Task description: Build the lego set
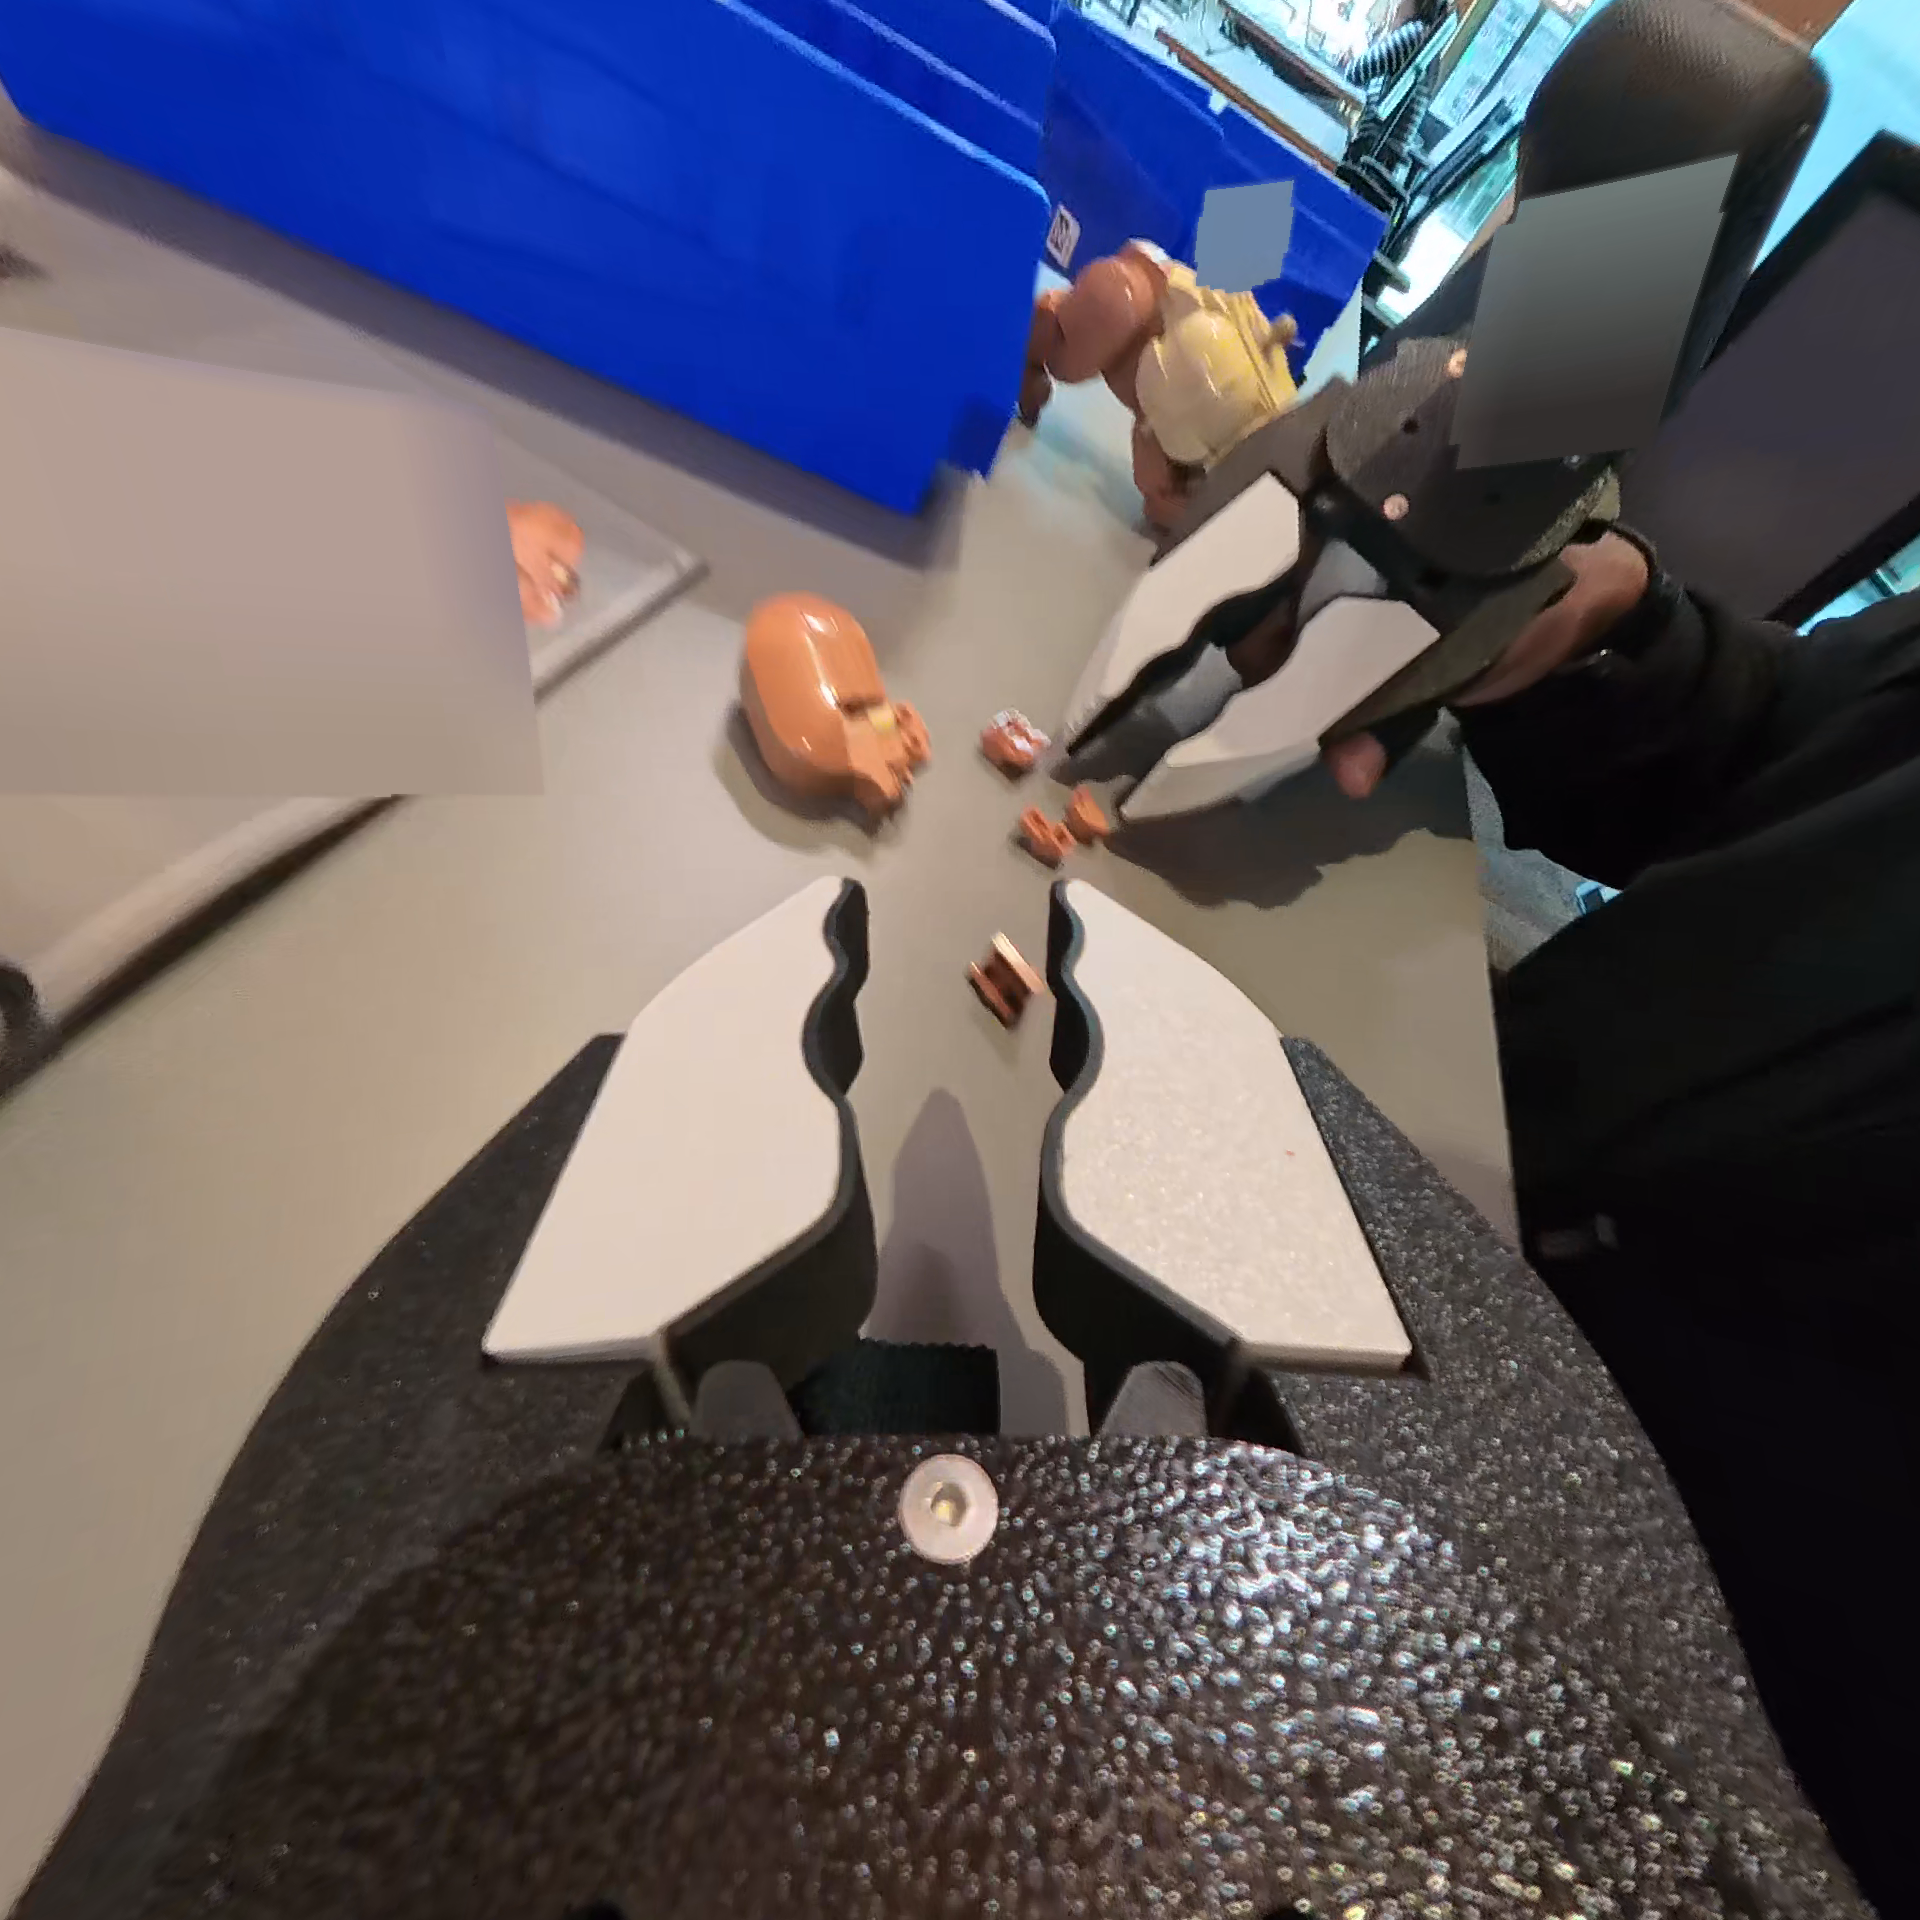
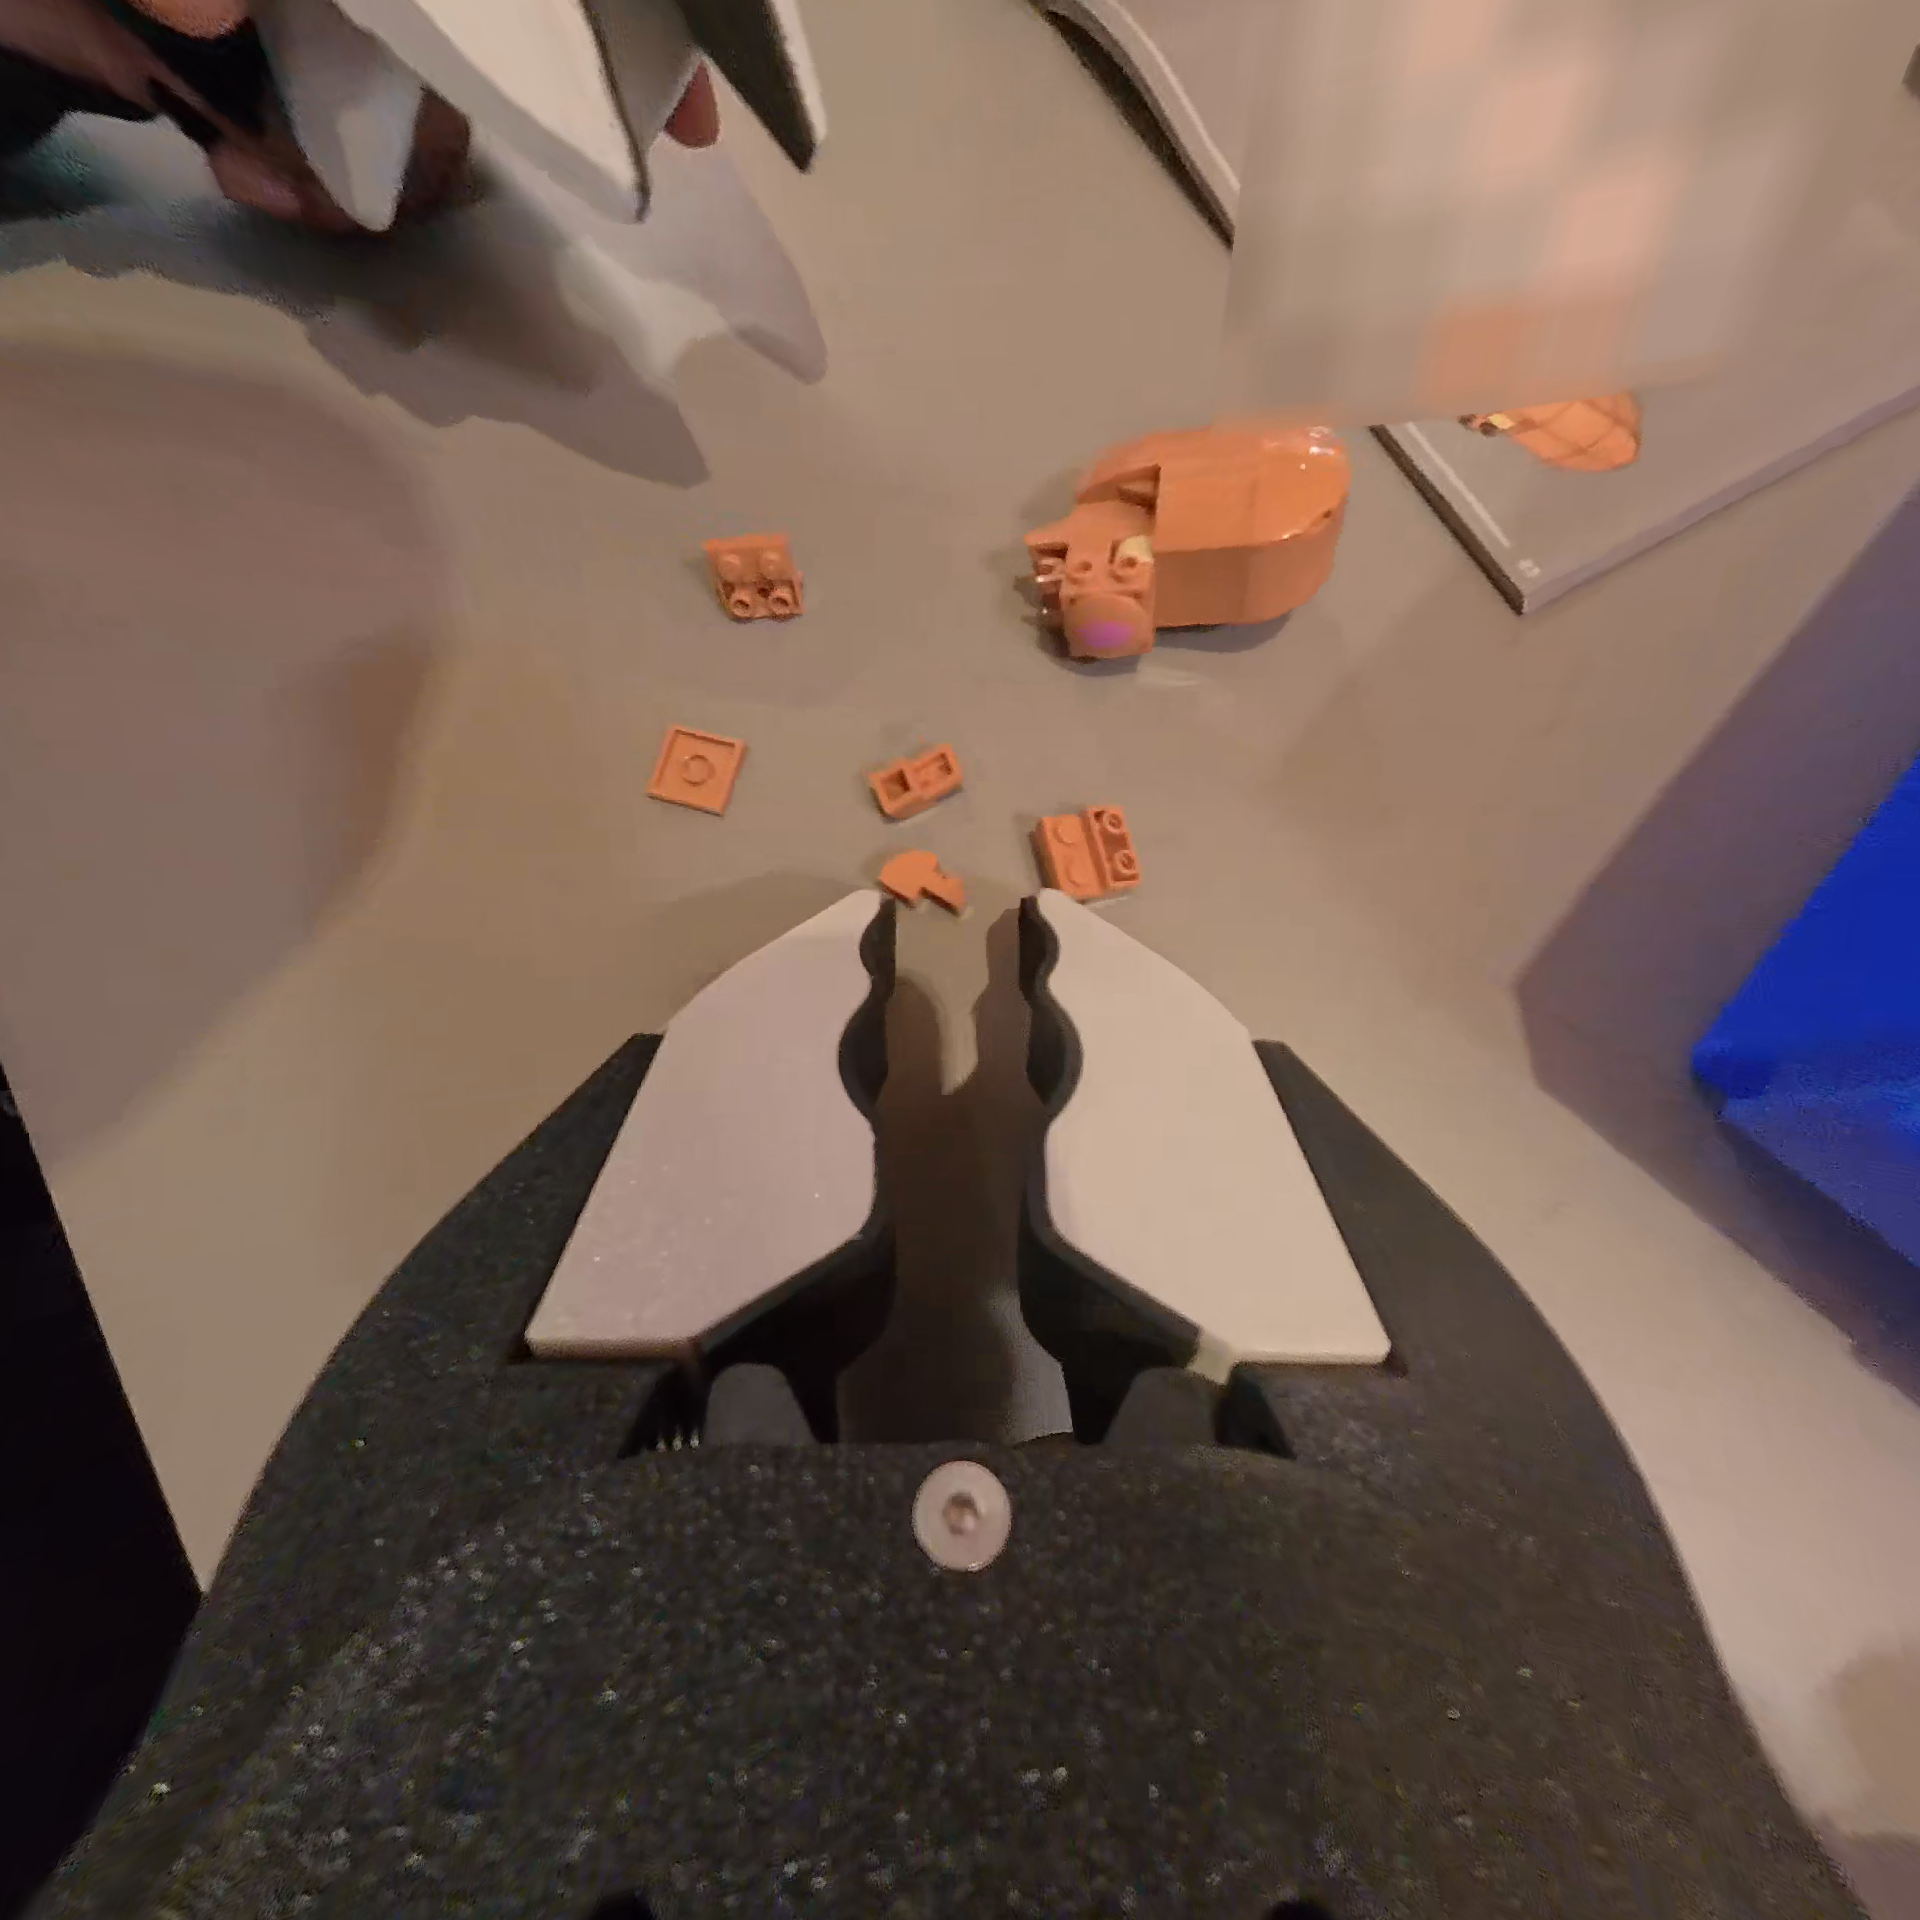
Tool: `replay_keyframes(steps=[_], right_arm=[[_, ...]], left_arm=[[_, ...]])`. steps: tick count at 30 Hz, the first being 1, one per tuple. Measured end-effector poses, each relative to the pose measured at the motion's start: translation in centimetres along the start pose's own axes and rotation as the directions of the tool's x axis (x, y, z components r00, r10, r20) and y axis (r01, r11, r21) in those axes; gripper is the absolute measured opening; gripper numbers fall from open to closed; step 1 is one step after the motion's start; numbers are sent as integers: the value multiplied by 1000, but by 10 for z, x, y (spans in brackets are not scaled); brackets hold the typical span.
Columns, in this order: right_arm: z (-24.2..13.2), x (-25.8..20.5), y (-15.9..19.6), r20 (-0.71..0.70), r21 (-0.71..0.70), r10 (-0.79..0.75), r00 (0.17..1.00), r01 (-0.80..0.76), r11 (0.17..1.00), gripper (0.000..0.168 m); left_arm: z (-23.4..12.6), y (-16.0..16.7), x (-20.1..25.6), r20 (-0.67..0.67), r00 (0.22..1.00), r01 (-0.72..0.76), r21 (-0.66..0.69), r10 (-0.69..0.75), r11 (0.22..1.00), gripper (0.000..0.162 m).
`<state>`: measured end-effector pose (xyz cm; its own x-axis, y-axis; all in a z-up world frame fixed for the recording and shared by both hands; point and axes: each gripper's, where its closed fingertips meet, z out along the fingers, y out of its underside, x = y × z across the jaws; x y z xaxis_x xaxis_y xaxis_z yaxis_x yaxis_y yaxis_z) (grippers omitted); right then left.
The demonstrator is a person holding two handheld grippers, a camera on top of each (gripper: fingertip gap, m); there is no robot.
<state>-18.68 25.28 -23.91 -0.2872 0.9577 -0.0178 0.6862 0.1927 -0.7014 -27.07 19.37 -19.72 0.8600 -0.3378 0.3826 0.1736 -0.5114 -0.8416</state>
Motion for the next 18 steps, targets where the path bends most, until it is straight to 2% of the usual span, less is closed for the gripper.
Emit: replay_keyframes(steps=[6, 18], right_arm=[[4, 10, -1, -98, -15, 46, 994, -48, 999, 23], [7, 28, -13, -123, 14, 107, 987, -106, 994, 25]], left_arm=[[-19, 12, 21, 6, 1000, -13, 43, 13, 999, 33], [-51, 6, 38, -85, 993, 98, 222, -81, 970, 33]])
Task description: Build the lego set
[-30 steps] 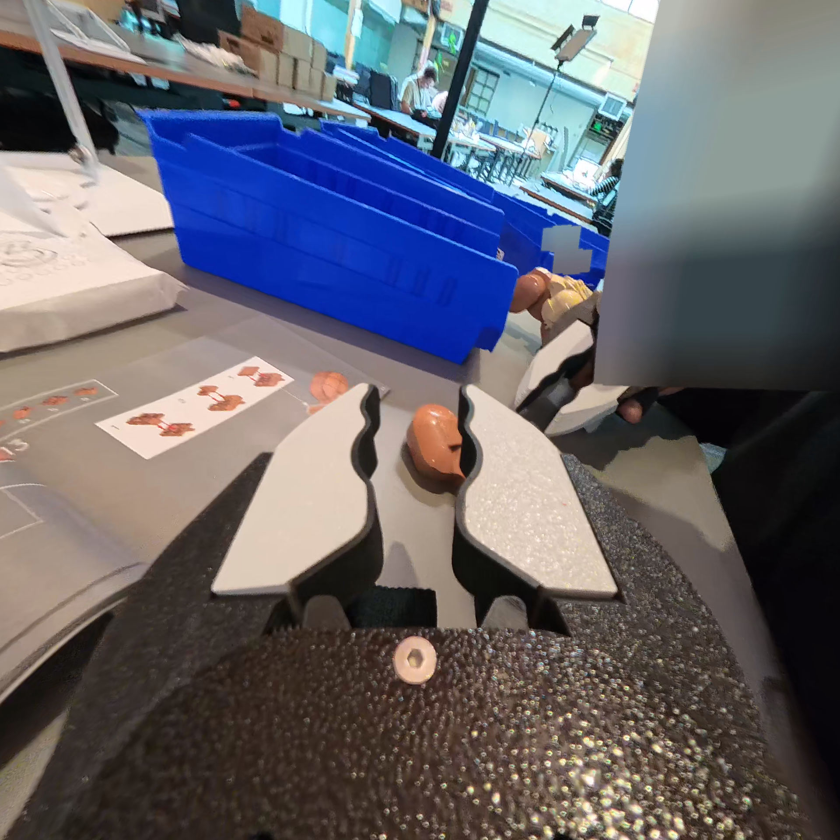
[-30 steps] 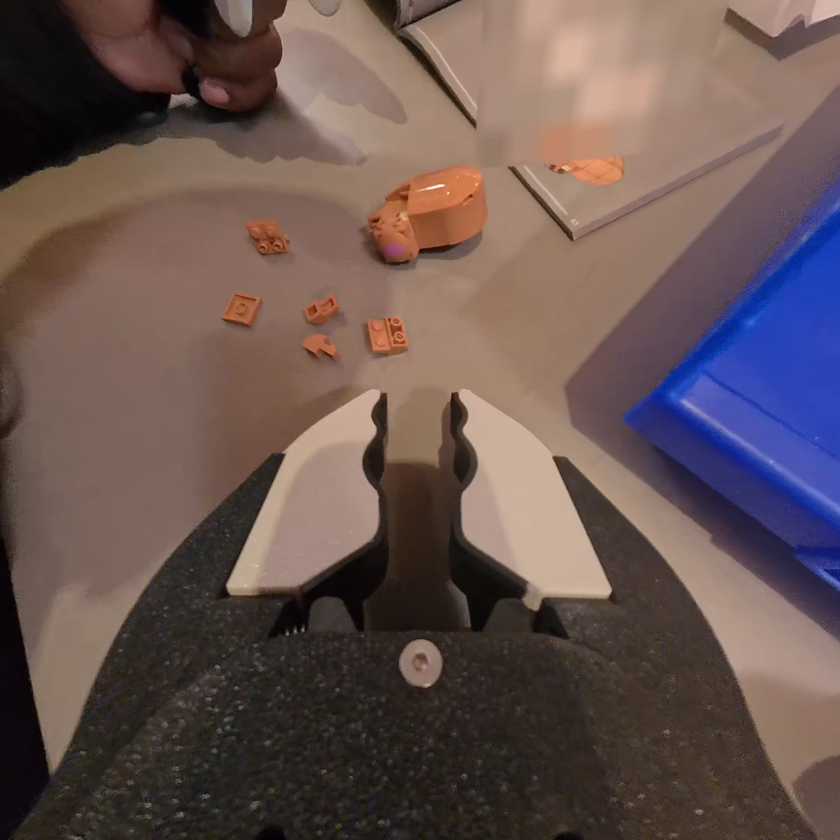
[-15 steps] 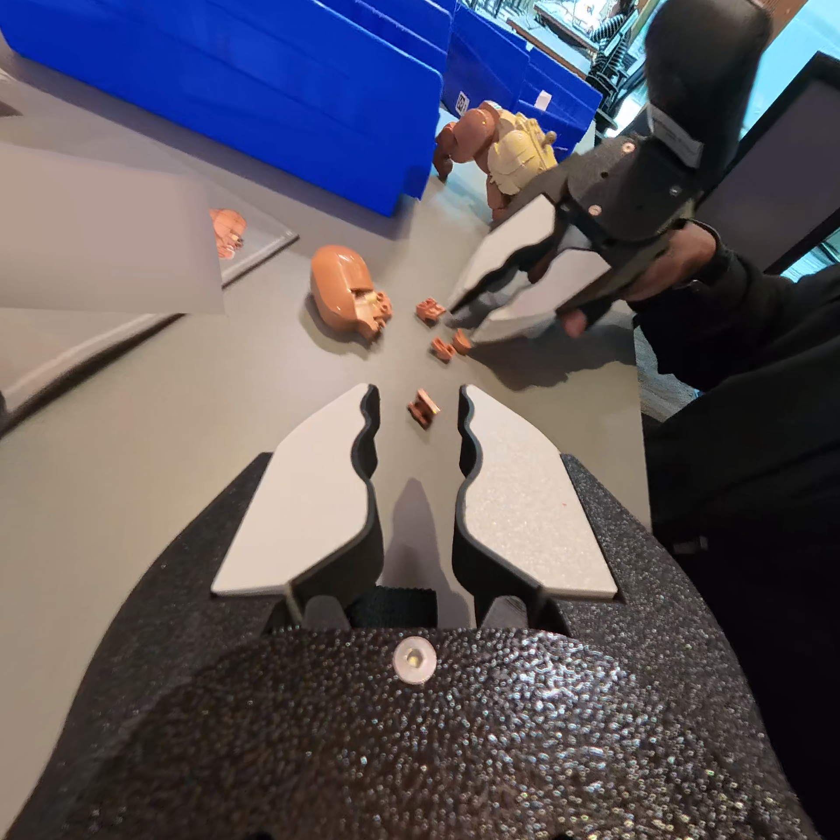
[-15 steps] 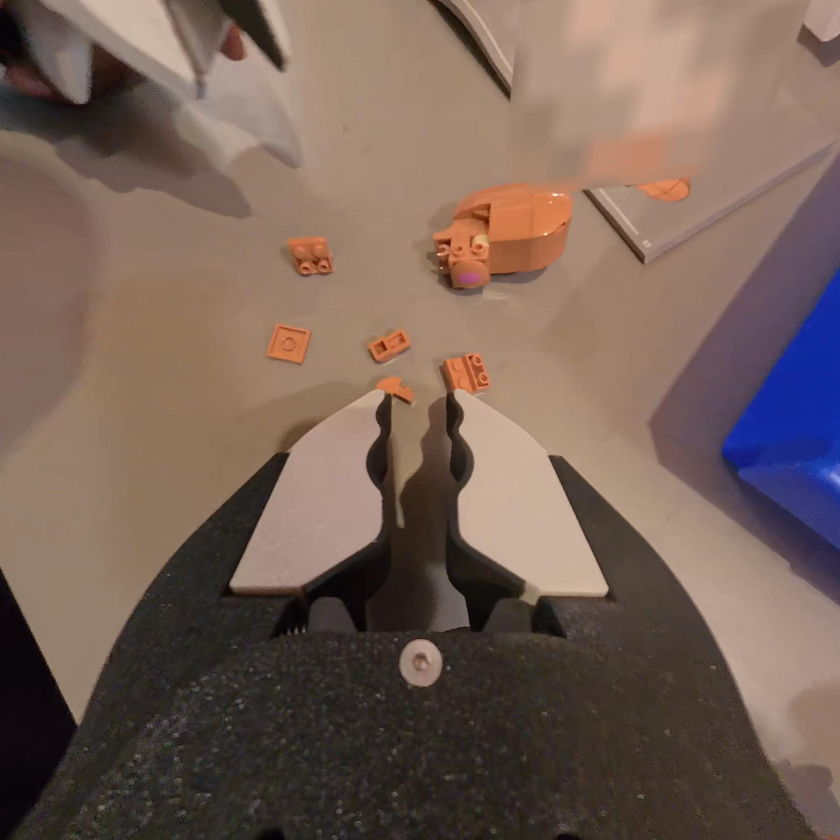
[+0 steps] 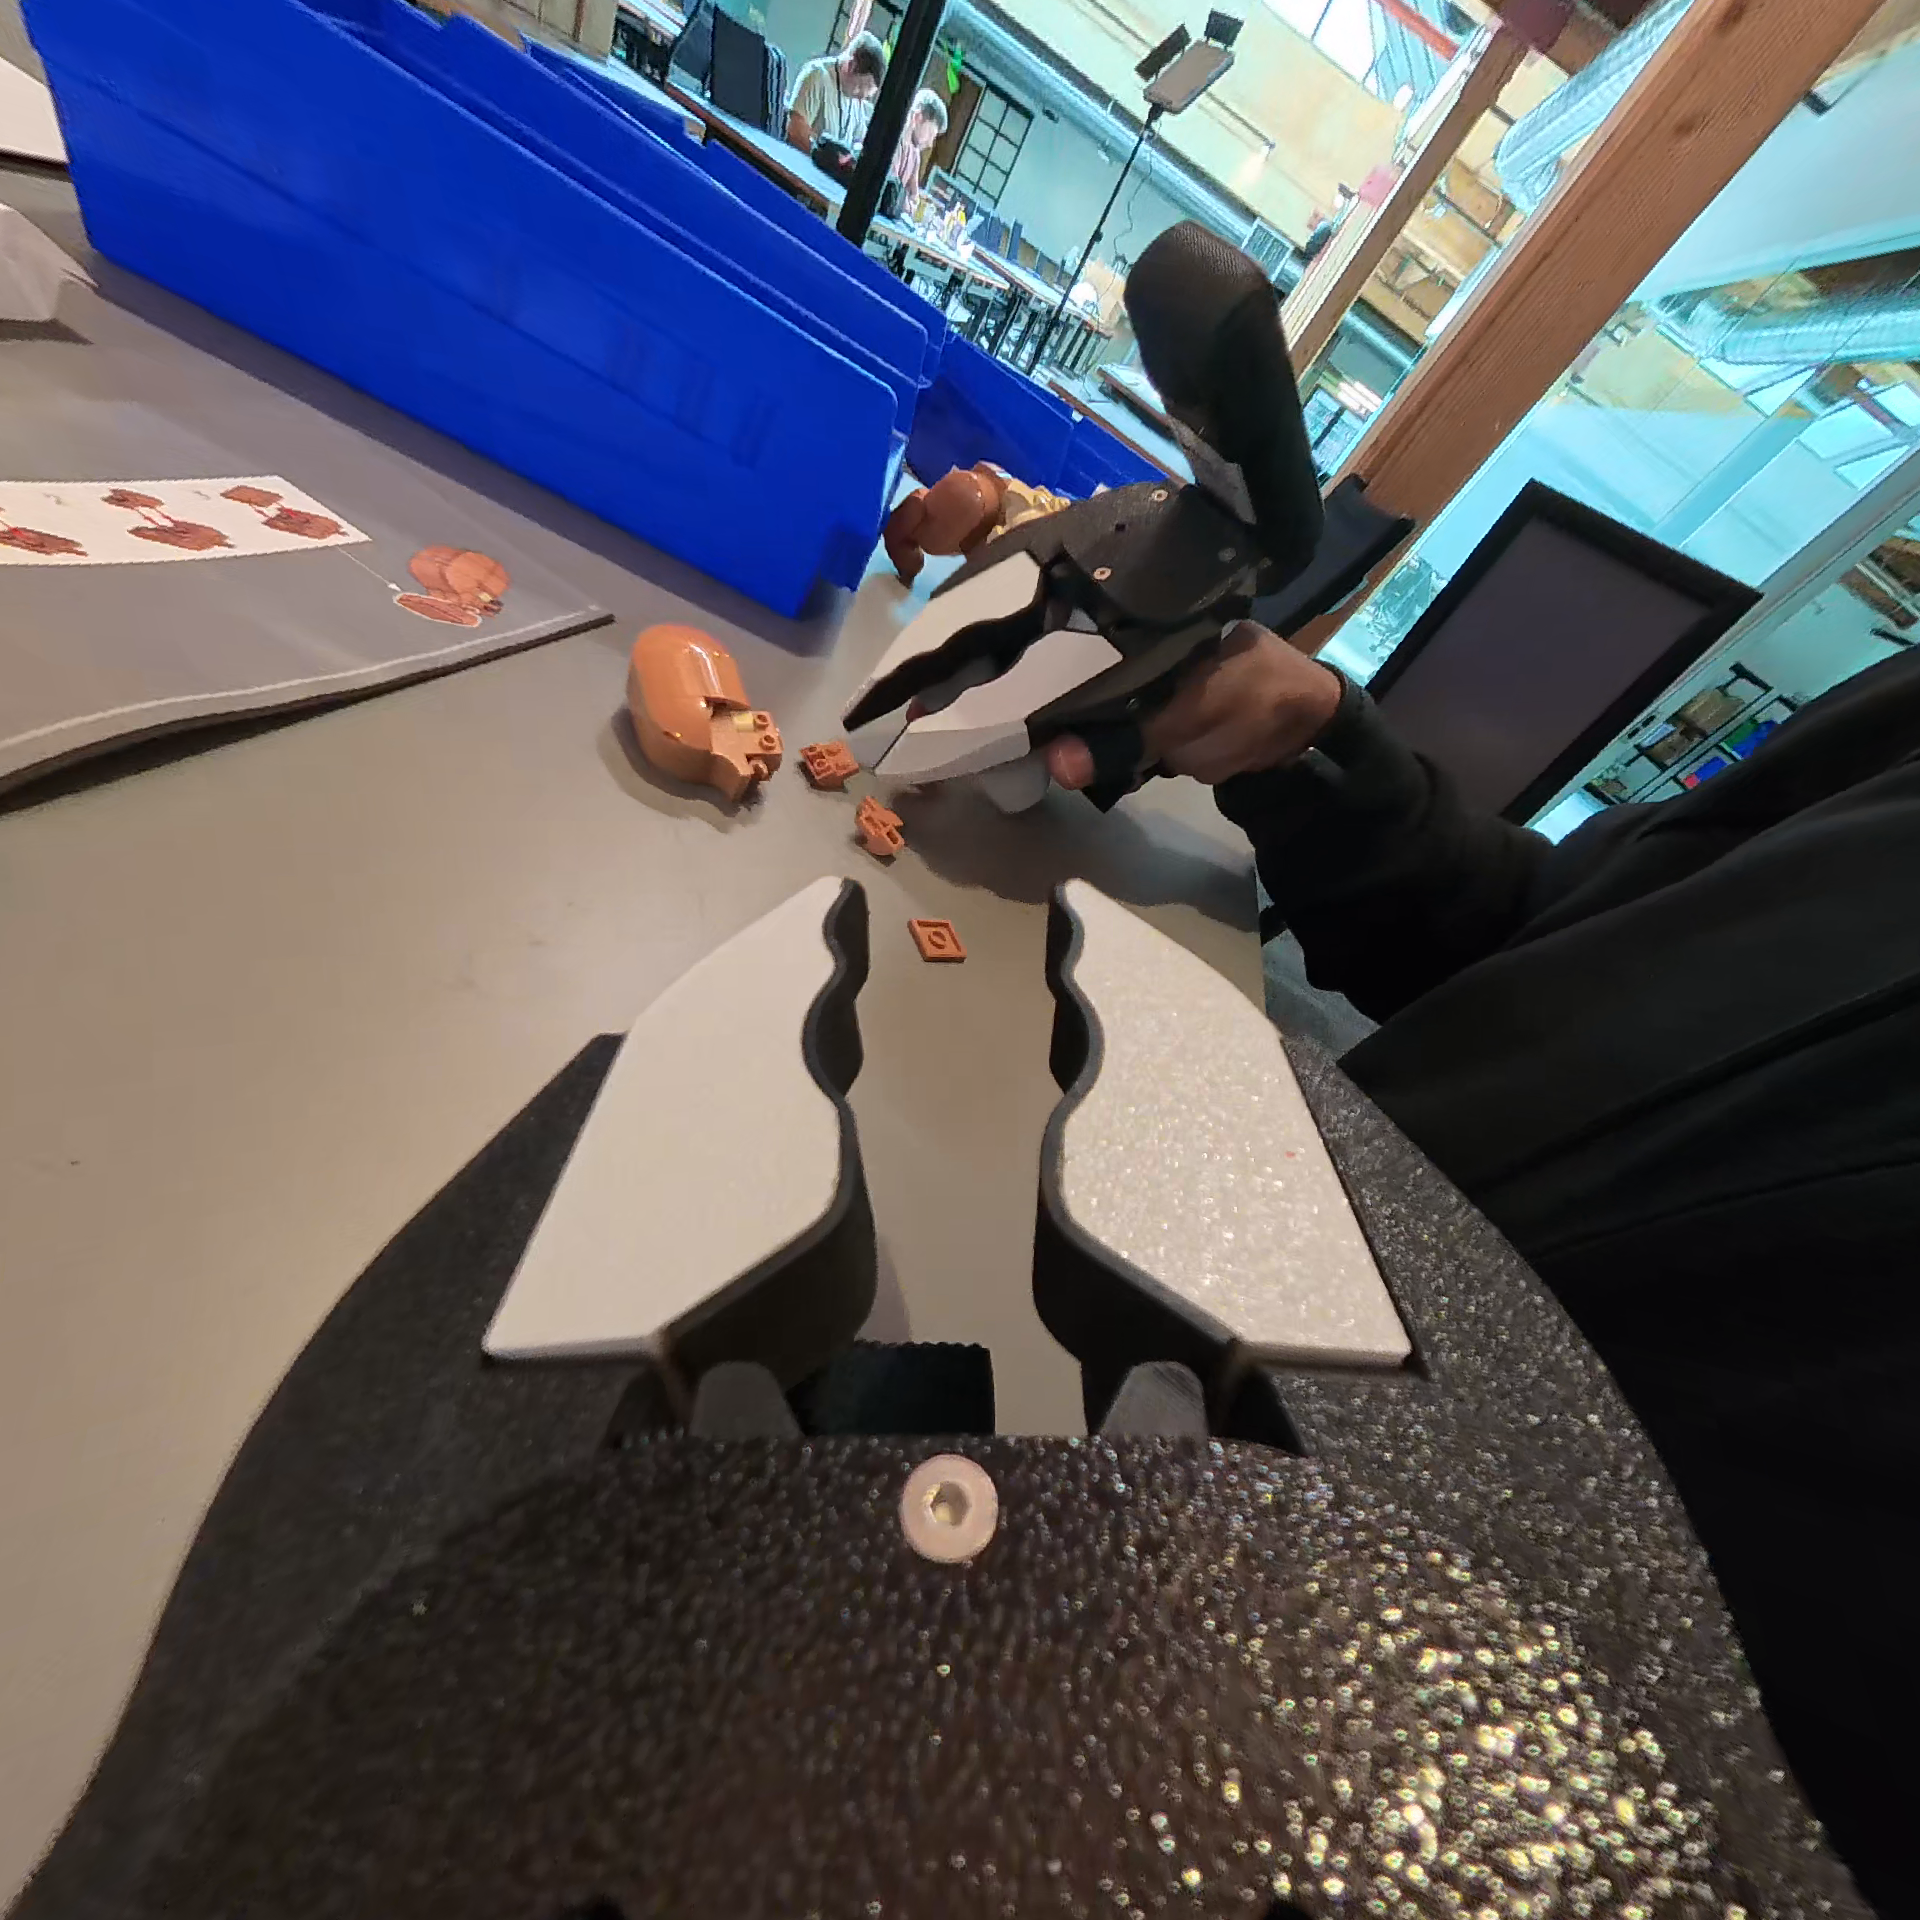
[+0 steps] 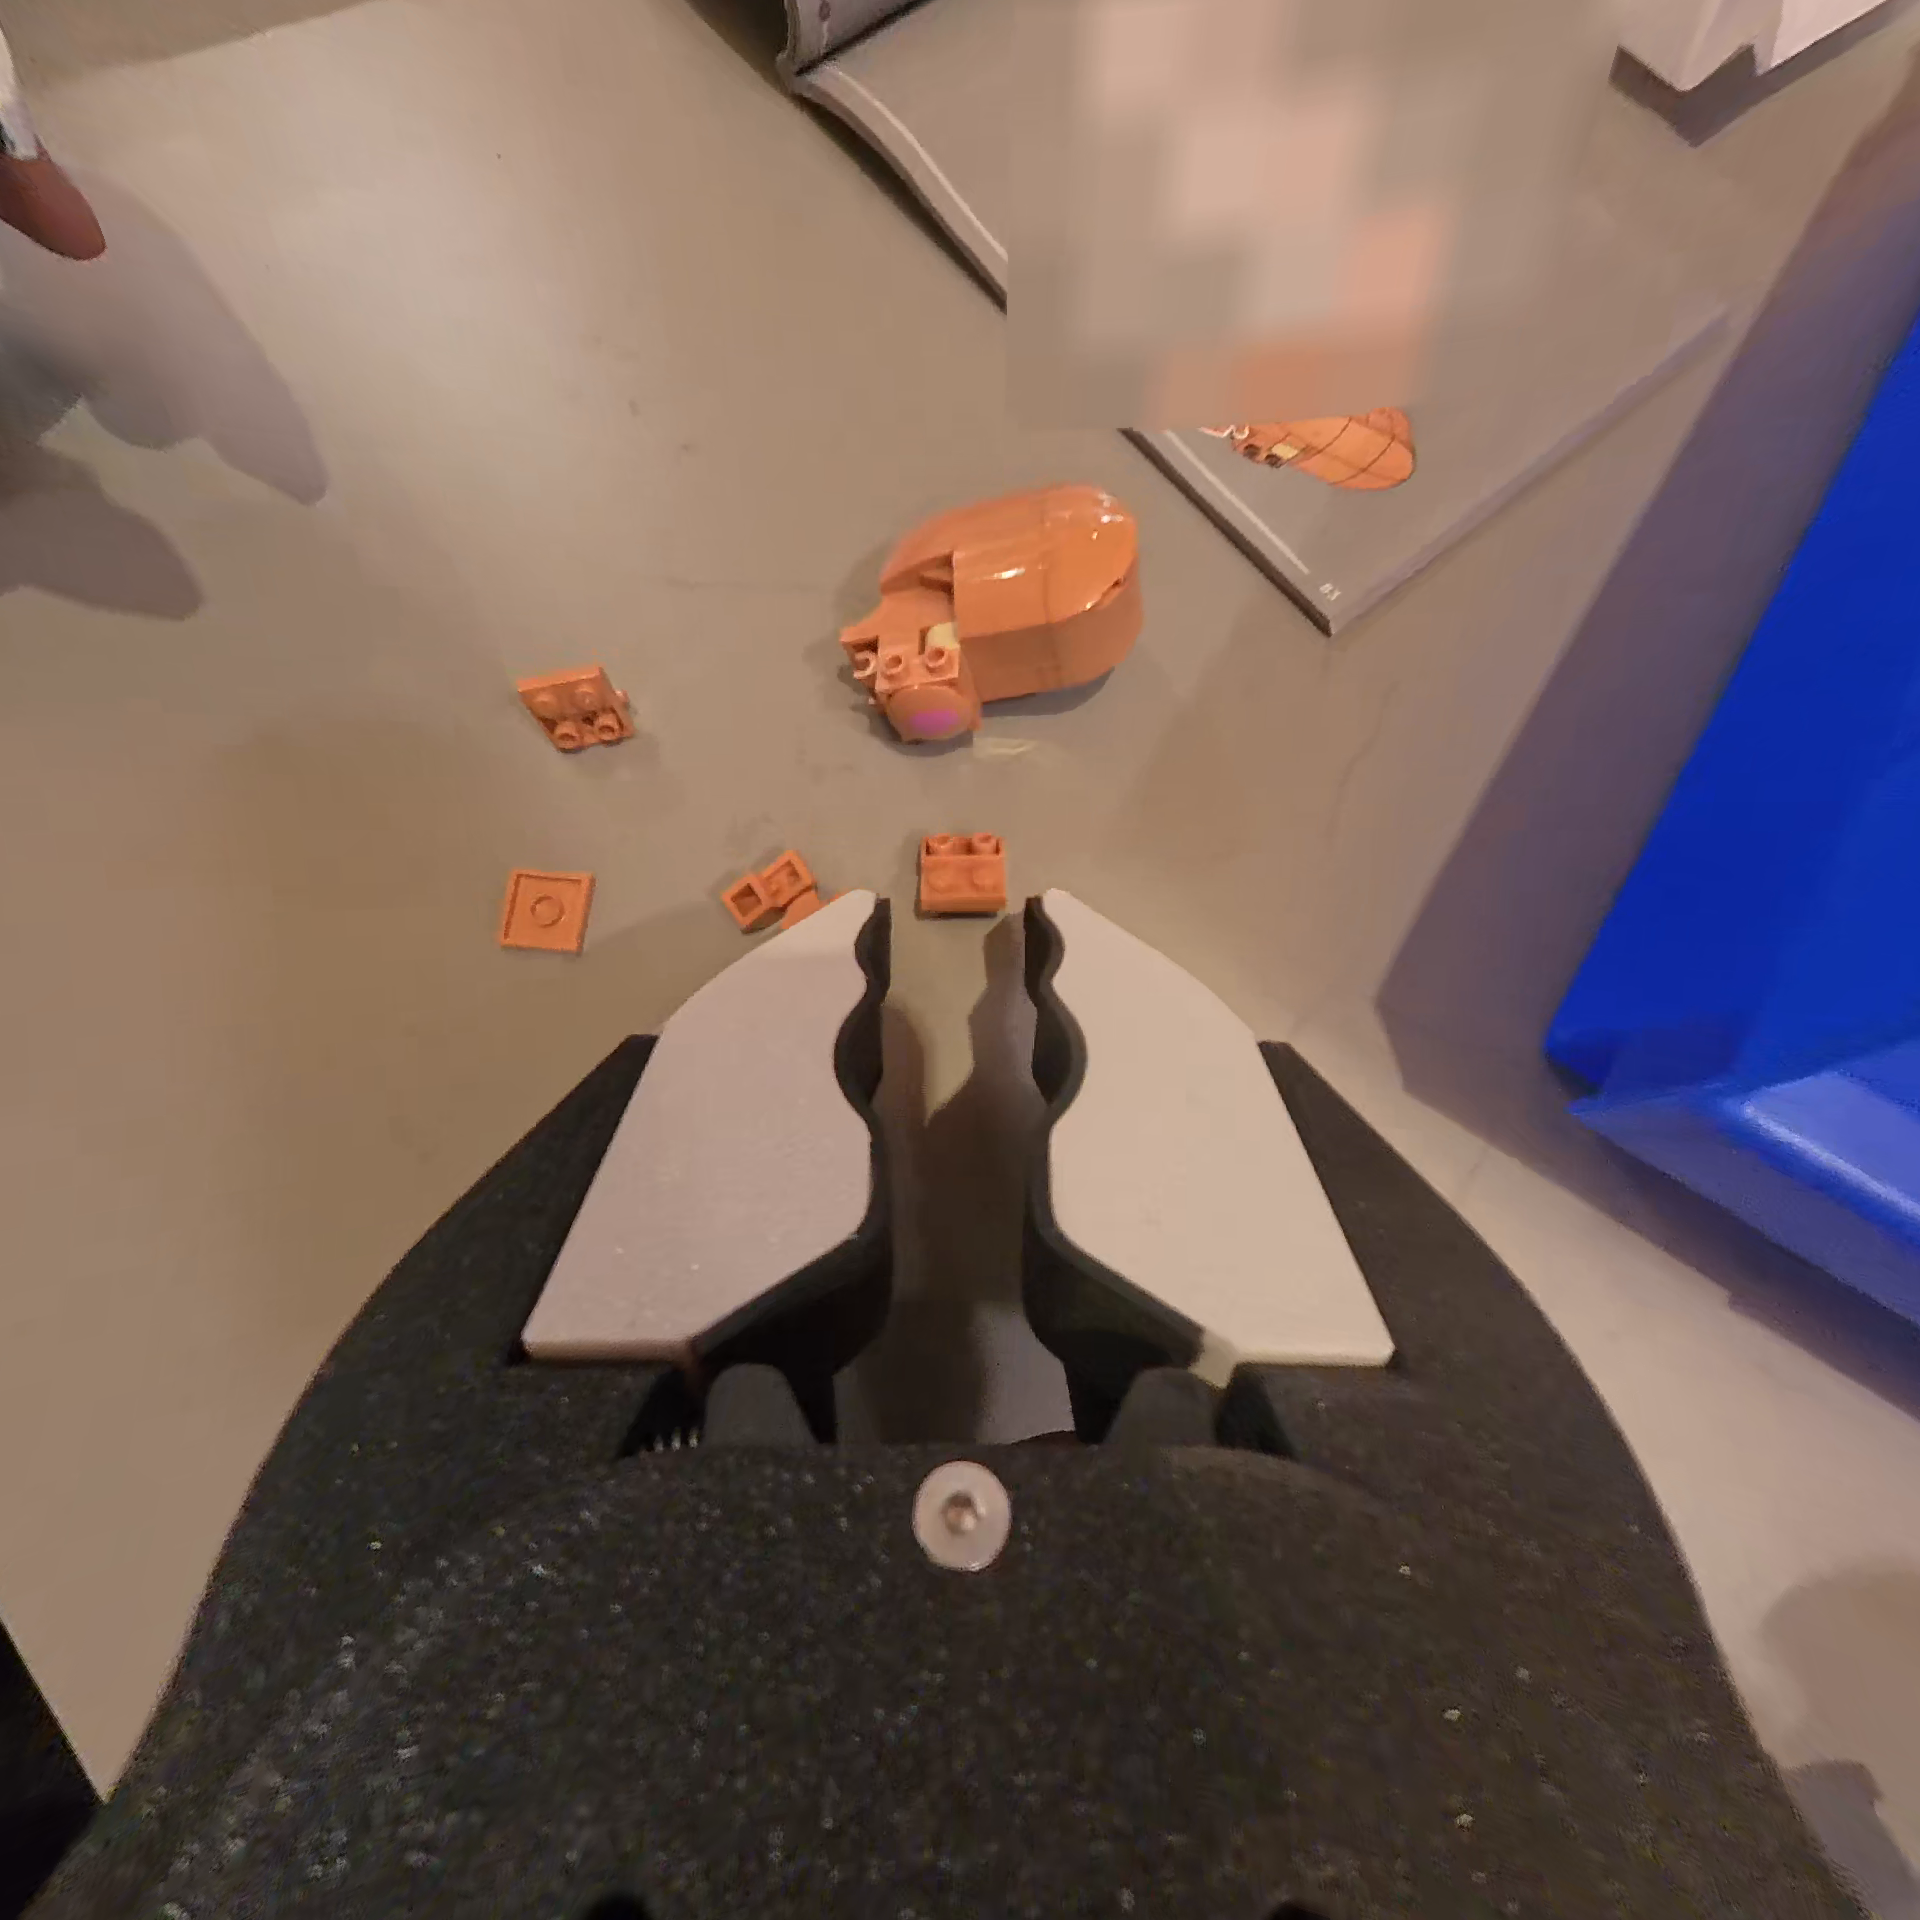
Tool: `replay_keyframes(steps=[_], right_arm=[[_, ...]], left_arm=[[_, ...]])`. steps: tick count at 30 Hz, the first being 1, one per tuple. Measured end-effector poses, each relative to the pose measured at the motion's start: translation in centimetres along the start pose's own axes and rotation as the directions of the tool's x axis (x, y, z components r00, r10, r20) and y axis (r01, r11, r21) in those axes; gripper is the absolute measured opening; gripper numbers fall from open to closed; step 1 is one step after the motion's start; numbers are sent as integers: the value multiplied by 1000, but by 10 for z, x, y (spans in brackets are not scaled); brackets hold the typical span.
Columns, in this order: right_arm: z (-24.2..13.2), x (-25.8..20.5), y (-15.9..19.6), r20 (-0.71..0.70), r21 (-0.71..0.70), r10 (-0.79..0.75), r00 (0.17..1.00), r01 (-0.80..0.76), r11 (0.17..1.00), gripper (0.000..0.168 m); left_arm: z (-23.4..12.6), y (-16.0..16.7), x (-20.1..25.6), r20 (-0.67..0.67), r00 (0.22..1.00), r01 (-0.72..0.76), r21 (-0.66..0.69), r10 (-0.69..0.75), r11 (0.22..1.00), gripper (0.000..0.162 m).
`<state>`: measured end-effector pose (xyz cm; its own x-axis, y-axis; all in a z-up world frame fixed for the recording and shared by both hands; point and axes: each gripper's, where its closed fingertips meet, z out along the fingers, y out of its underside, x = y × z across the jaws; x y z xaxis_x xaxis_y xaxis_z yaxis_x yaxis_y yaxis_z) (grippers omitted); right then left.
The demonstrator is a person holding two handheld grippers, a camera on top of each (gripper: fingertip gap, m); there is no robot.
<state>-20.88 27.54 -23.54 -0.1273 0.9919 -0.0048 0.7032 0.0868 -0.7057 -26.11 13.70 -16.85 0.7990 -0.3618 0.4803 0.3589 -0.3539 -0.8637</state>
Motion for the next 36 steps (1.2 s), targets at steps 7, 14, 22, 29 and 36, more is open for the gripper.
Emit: replay_keyframes(steps=[7, 14, 22, 29, 36], right_arm=[[4, 3, 0, -23, 2, -1, 1000, 1, 1000, 26], [8, 4, 1, -31, 22, 21, 999, -20, 1000, 26], [4, 5, -6, 7, 83, 29, 1000, -30, 996, 26], [-2, 2, -8, 66, 132, 17, 998, -25, 991, 29], [-9, 4, -14, 66, 196, 33, 997, -45, 980, 29]], left_arm=[[0, 1, 1, -1, 1000, -12, -4, 12, 1000, 33], [0, 0, -1, -3, 1000, 10, -2, -10, 1000, 33], [1, 1, -4, 1, 999, 37, -8, -37, 999, 33], [0, 0, -4, 6, 999, 36, -4, -36, 999, 33], [0, 0, -4, 10, 999, 32, -1, -32, 999, 33]])
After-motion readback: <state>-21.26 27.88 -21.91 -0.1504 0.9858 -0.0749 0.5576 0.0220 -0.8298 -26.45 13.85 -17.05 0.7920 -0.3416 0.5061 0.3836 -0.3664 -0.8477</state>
